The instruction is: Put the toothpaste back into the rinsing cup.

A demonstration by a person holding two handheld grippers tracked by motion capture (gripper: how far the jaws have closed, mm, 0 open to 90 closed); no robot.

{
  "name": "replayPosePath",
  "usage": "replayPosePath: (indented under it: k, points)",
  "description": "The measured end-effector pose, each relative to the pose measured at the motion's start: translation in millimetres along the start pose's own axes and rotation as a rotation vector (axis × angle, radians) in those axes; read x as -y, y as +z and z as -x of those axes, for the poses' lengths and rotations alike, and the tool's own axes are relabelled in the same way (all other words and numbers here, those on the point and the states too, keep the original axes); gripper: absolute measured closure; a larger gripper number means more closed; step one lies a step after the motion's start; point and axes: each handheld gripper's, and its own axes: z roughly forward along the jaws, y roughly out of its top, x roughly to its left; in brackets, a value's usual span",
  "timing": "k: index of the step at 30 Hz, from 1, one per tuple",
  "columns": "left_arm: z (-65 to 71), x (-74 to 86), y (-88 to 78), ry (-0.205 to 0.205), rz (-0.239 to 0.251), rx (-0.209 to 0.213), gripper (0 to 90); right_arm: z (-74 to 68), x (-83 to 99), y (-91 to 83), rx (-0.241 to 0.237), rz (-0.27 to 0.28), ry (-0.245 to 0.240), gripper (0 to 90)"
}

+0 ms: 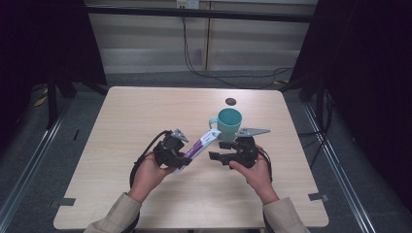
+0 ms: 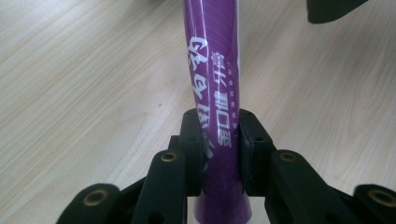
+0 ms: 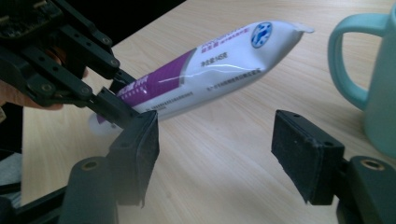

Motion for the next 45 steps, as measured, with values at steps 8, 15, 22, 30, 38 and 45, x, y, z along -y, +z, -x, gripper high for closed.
replayPosePath:
  k: [8, 15, 22, 30, 38, 45]
  points:
    - [3.5, -1.2, 2.7, -0.001, 0.028, 0.016, 75.0, -2.1, -2.0, 9.2, -0.043, -0.005, 0.032, 34.5]
    - [6.7, -2.5, 6.5, 0.001, 0.045, 0.032, 75.0, -3.0, -3.6, 12.3, -0.059, -0.005, 0.044, 36.0]
    - [9.6, -1.9, 9.9, -0.017, 0.093, 0.039, 74.9, 3.3, -5.3, 11.4, -0.099, 0.043, 0.185, 39.1]
    - [11.9, -3.7, 9.4, -0.048, 0.144, 0.057, 74.8, 5.5, -10.1, 15.0, -0.097, 0.094, 0.284, 47.3]
    - [12.8, -3.8, 7.4, -0.068, 0.195, 0.093, 74.4, 6.8, -16.5, 15.1, -0.15, 0.145, 0.402, 63.1]
    - [7.6, -1.1, 11.2, -0.066, 0.212, 0.081, 41.6, -3.4, -28.2, 7.7, -0.148, 0.18, 0.276, 76.5]
